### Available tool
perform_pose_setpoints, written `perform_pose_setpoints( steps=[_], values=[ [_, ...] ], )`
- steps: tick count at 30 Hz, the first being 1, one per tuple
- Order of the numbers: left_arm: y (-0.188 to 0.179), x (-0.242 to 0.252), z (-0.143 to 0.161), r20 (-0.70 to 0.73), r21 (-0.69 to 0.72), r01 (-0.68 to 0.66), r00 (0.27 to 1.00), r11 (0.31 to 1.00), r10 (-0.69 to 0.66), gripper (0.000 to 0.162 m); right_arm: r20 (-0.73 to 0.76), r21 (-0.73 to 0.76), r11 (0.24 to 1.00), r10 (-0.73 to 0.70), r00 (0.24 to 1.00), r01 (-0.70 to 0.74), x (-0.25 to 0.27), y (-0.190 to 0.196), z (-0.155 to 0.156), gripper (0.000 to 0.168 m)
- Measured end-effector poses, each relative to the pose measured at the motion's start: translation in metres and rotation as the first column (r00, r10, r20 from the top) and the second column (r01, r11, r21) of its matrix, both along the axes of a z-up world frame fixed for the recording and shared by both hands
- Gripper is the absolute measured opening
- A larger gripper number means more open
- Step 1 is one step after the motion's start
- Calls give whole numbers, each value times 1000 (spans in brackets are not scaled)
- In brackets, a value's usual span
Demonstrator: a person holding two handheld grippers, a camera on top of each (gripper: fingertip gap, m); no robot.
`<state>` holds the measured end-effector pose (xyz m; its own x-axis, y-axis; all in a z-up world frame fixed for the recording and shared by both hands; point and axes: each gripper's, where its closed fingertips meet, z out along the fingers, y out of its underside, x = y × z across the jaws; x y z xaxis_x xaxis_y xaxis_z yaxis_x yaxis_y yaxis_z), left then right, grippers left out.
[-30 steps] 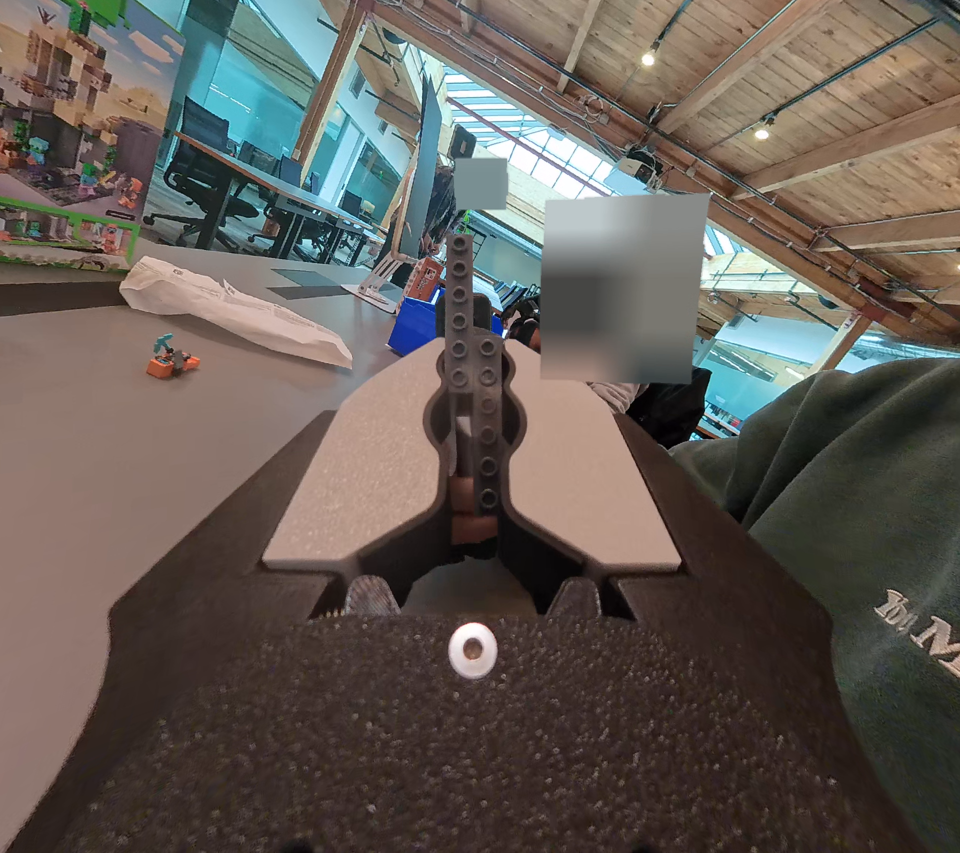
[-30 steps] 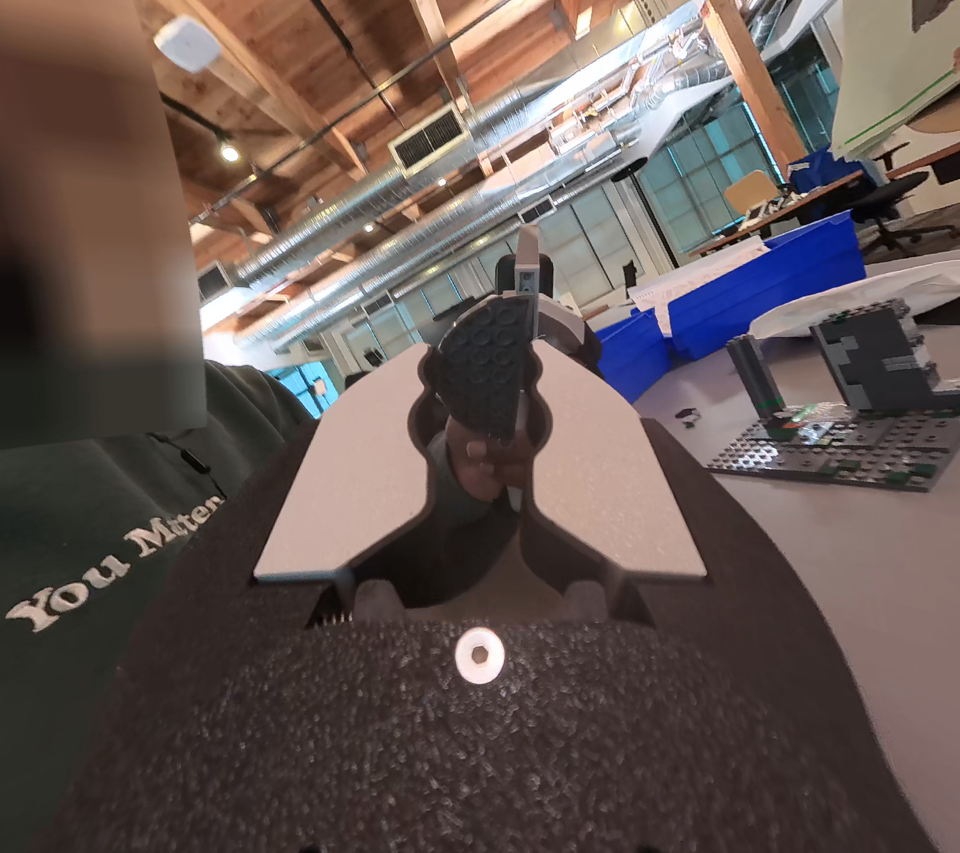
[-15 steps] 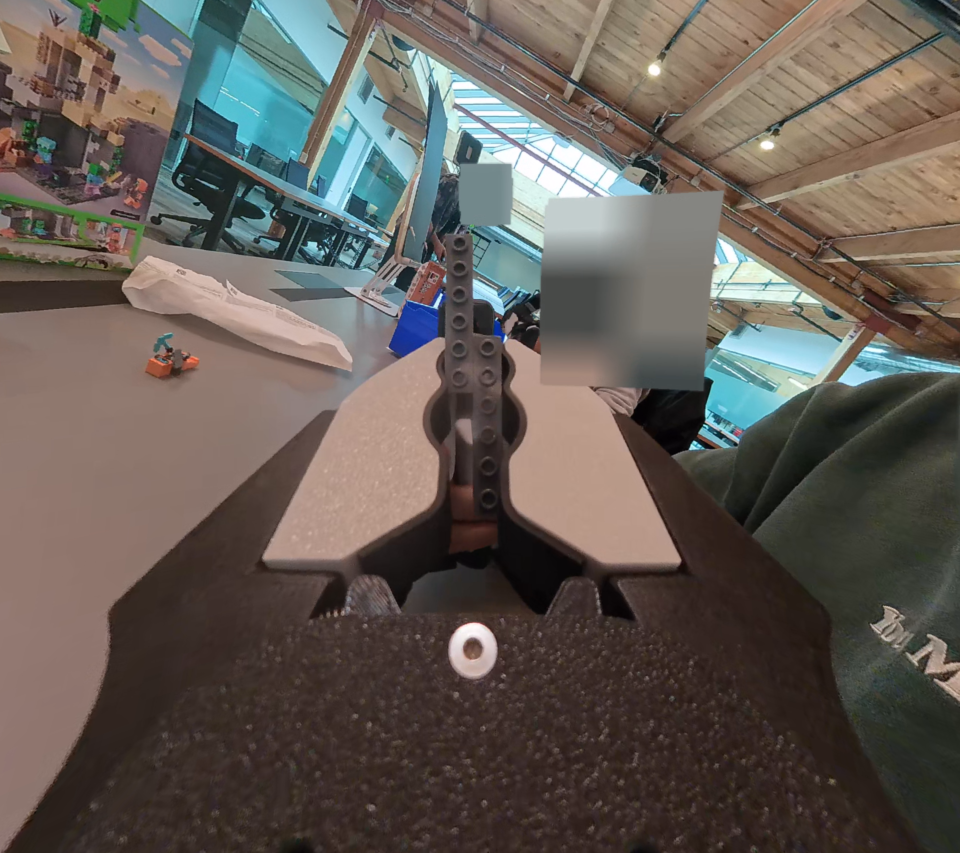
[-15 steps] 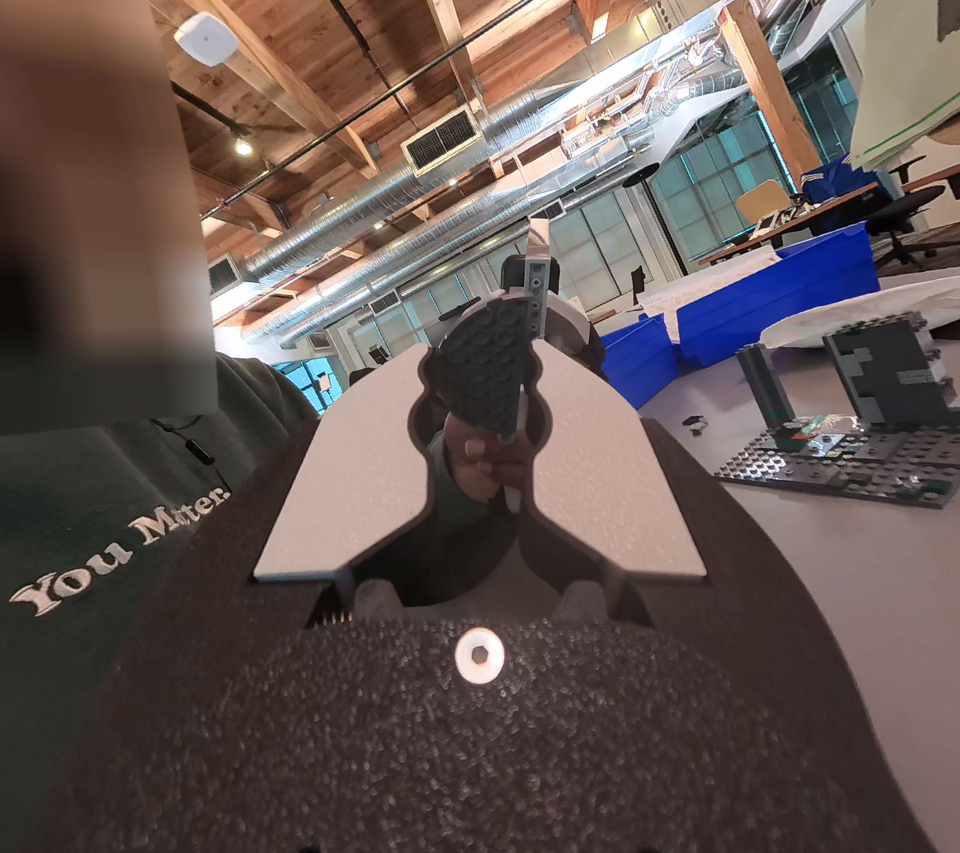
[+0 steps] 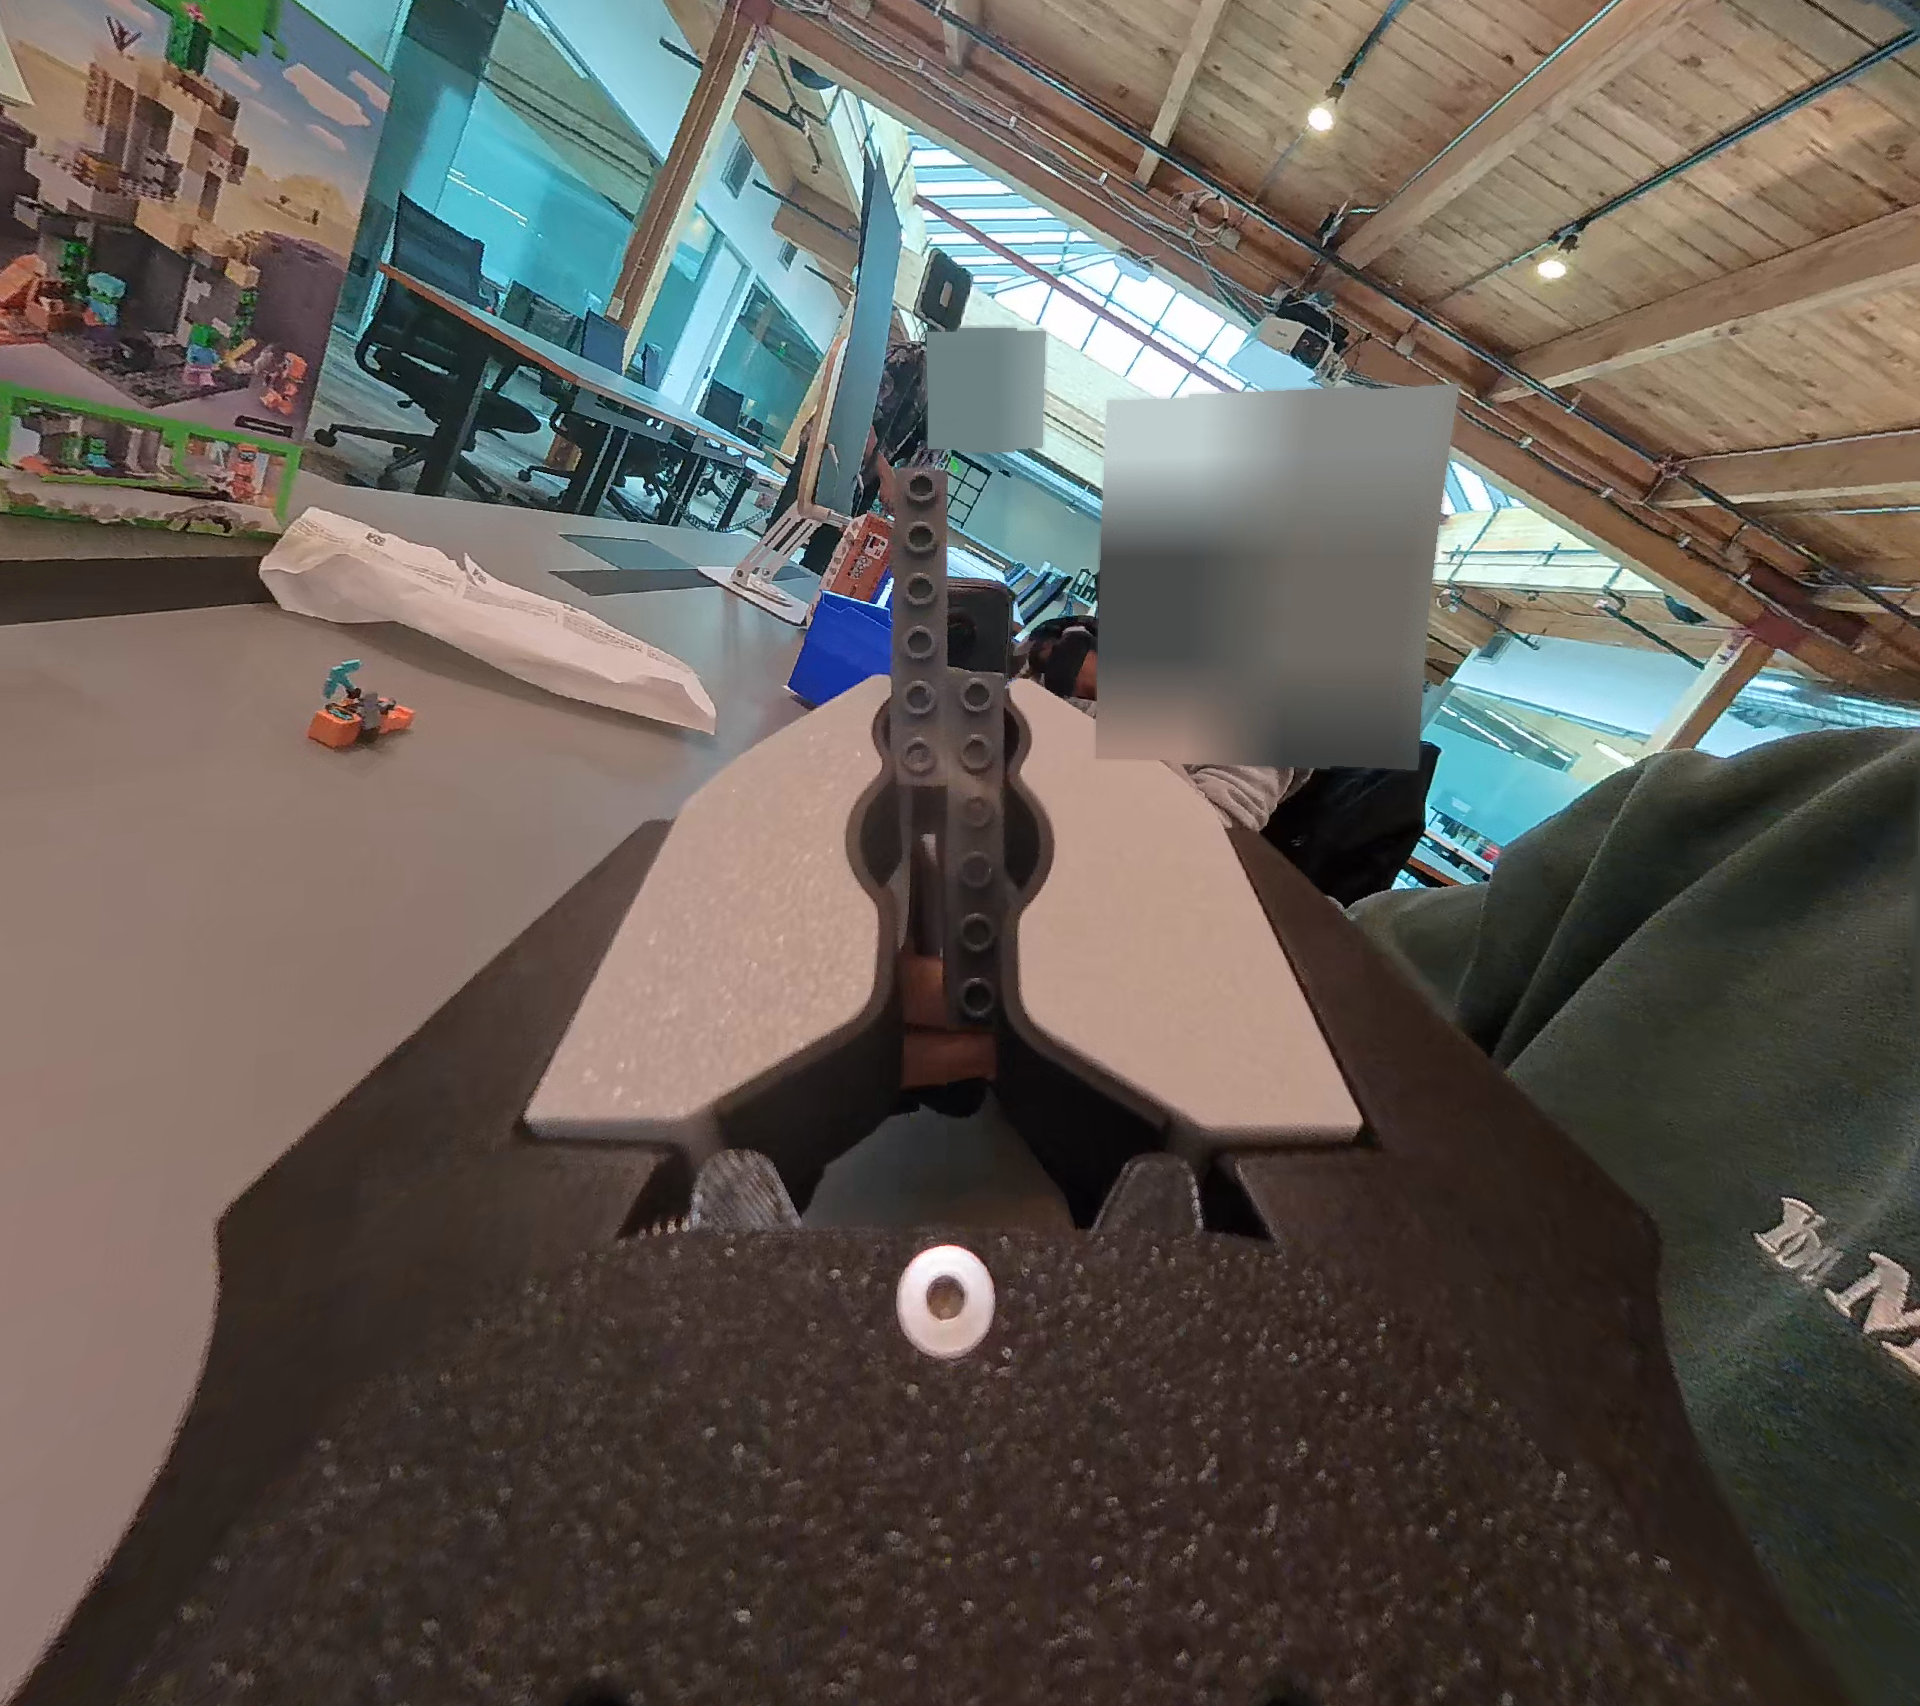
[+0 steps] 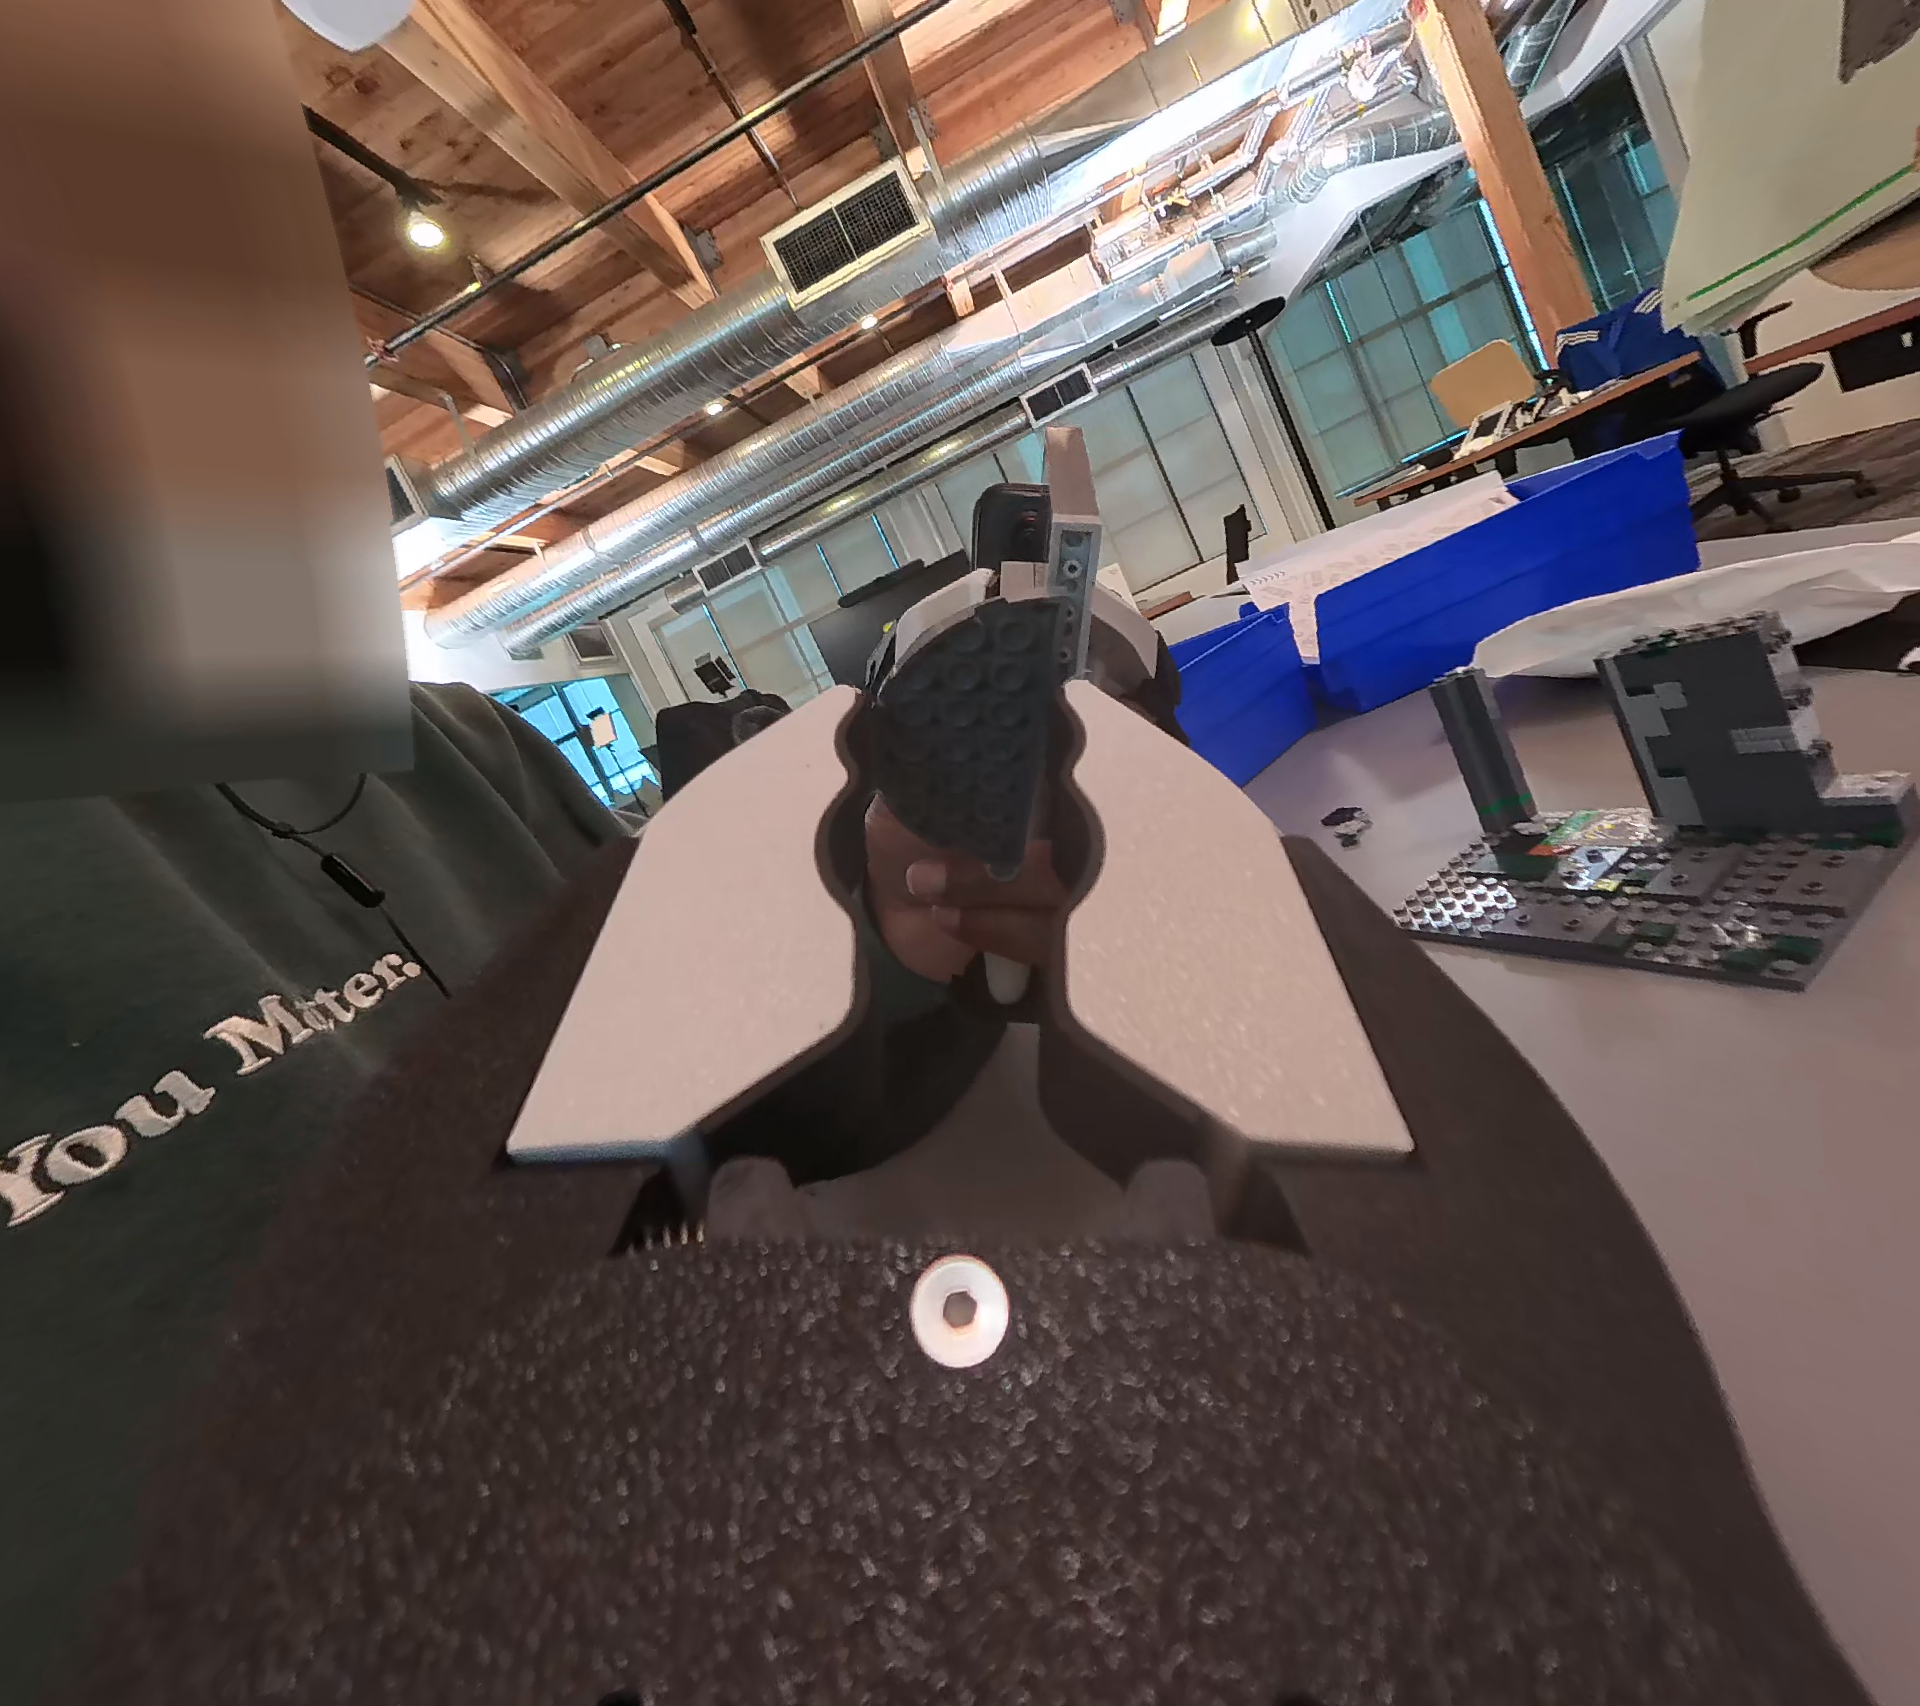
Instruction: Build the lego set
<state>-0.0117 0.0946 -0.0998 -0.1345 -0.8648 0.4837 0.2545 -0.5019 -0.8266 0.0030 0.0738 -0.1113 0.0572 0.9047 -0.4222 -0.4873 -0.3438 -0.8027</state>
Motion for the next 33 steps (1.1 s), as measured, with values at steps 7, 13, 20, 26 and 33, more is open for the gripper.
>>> perform_pose_setpoints(
  steps=[7,13,20,26,33],
  values=[
    [-1,-1,2,24,-4,14,1000,1000,-14,14,-2,-4,1000,9,1000,-9,0,-1,1,32],
    [-6,0,3,15,21,29,999,999,-29,14,-3,-12,1000,26,1000,-26,1,-1,-1,32],
    [-5,0,5,31,21,22,999,1000,-23,15,-18,-15,999,36,999,-36,-1,-2,-1,32],
    [-6,-1,7,43,34,13,999,999,-15,14,-50,-28,999,36,998,-38,-1,-2,1,32],
    [-6,0,6,38,54,12,999,998,-14,14,-124,-69,995,61,990,-70,4,-1,5,32]
  ],
)
